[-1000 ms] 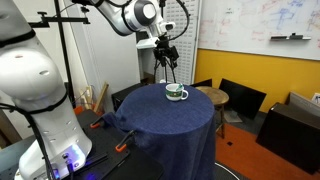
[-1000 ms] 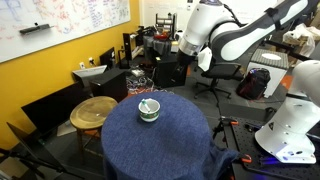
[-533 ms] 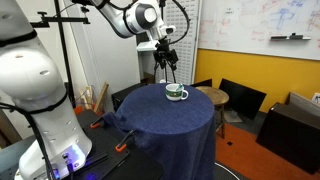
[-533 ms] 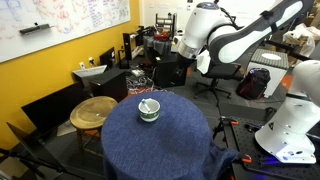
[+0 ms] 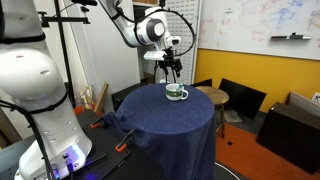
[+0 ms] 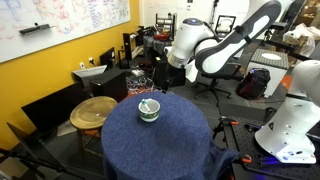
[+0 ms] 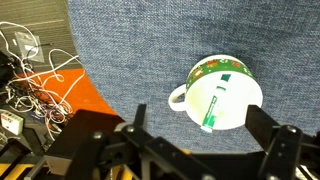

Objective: Take the green marker out of the white and green mug

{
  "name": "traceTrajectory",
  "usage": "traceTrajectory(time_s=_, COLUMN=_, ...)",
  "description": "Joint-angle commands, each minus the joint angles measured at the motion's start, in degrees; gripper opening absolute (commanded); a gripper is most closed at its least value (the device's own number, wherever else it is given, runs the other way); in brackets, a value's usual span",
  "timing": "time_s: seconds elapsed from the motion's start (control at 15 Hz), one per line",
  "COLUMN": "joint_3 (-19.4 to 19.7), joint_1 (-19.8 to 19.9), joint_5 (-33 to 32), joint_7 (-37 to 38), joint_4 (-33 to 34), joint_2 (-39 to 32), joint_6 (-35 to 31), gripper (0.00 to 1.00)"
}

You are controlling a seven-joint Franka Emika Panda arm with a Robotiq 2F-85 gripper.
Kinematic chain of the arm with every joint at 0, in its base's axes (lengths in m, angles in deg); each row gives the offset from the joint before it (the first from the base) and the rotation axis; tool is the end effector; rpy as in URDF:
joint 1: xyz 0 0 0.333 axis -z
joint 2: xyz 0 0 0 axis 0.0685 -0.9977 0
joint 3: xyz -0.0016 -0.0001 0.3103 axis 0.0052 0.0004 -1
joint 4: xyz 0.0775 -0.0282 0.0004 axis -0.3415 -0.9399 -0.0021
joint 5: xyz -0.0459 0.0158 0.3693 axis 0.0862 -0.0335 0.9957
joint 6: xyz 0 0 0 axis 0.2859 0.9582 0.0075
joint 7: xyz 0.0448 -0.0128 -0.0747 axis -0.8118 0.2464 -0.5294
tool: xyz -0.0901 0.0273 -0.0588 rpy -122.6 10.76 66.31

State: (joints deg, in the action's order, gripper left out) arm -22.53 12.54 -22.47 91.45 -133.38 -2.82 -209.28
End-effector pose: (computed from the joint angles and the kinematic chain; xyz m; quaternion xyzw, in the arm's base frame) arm 0.4936 -0.0748 0.3210 0.9855 -0.0696 0.1325 0.0805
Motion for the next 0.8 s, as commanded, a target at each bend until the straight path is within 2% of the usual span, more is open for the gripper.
traceTrajectory(time_s=0.0, joint_3=2.0, joint_1=-2.5, joint_5=-0.7, joint_7=0.6, joint_4=4.2, joint_2=-5.3, joint_6=-1.5, gripper=1.0)
traceTrajectory(time_s=0.2, joint_3=3.6, joint_1=-4.9, joint_5=-3.2, joint_7=3.7, joint_4=6.1, joint_2=-8.0, joint_6=-2.7, gripper=1.0)
traceTrajectory(time_s=0.73, joint_3=8.7, joint_1=-10.9, joint_5=-1.7, joint_7=8.8, joint_4=9.9, joint_2=-13.8, joint_6=-7.9, gripper=1.0)
